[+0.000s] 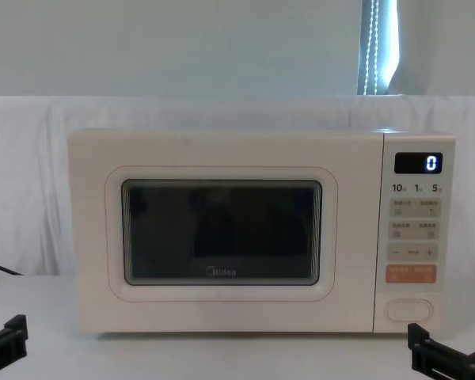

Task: Press the button to open the microwave door with one hand; close the microwave door with the other hand.

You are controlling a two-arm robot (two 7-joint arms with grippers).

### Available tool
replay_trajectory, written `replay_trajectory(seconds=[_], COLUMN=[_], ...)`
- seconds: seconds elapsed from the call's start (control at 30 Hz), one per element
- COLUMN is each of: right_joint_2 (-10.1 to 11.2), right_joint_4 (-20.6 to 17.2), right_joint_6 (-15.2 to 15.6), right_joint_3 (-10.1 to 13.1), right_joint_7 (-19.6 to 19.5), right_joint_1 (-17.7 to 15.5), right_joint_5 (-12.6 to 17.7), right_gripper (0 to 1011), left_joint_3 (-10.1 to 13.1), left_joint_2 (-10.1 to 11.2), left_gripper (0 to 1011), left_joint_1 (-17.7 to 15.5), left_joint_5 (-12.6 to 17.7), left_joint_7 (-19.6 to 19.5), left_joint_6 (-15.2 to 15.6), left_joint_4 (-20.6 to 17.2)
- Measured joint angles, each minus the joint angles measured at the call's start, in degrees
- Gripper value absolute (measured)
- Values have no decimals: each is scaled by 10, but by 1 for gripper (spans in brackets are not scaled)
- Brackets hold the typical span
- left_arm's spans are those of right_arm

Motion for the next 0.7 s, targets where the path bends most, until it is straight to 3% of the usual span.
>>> replay_trajectory(seconds=[0.7], right_joint_2=[0], right_joint_4=[0], right_joint_6=[0], right_joint_3=[0], right_joint_7=[0], right_joint_1=[0], right_joint_5=[0], right_gripper=[1002], left_joint_3=[0], left_joint_2=[0], left_gripper=[1001], left_joint_1=[0], left_joint_5=[0], left_joint_7=[0], left_joint_6=[0], left_joint_4=[0])
